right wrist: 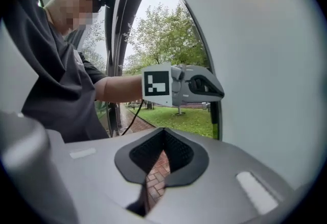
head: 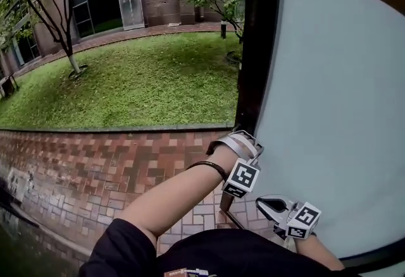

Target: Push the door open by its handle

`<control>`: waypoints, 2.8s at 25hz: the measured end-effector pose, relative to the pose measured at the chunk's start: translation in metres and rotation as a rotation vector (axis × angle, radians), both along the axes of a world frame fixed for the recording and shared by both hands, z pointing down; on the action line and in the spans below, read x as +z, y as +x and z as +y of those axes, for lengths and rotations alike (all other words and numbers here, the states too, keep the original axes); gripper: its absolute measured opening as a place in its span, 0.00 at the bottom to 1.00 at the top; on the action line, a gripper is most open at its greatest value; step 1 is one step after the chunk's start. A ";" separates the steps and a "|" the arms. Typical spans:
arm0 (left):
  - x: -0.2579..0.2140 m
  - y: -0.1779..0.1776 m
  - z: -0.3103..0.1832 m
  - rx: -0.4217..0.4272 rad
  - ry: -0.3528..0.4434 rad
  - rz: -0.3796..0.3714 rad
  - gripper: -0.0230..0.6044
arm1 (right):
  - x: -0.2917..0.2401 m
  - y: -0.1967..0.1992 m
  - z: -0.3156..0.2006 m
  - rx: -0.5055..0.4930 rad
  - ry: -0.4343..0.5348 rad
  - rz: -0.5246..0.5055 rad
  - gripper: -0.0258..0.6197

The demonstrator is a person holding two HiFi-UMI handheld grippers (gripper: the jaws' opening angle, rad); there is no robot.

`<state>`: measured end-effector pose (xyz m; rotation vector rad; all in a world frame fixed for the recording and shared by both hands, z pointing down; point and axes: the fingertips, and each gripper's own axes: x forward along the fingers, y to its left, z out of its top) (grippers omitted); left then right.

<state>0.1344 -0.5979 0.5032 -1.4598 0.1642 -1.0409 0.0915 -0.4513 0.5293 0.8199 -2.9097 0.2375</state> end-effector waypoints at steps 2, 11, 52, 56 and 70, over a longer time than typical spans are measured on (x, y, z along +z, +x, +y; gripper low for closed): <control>-0.006 0.018 -0.014 0.032 -0.004 0.005 0.04 | 0.001 0.001 -0.033 0.020 -0.032 0.011 0.04; -0.057 0.058 -0.017 0.289 -0.059 0.173 0.30 | 0.018 0.010 -0.116 -0.038 -0.092 0.056 0.04; 0.077 -0.309 -0.061 -0.615 -1.113 1.658 0.04 | 0.069 -0.091 -0.233 -0.169 -0.150 0.032 0.04; 0.078 -0.300 -0.048 -0.665 -1.076 1.615 0.04 | 0.079 -0.097 -0.218 -0.209 -0.166 0.036 0.04; 0.040 -0.239 0.101 -0.798 -0.862 1.739 0.04 | 0.087 -0.097 -0.142 -0.397 -0.205 0.039 0.04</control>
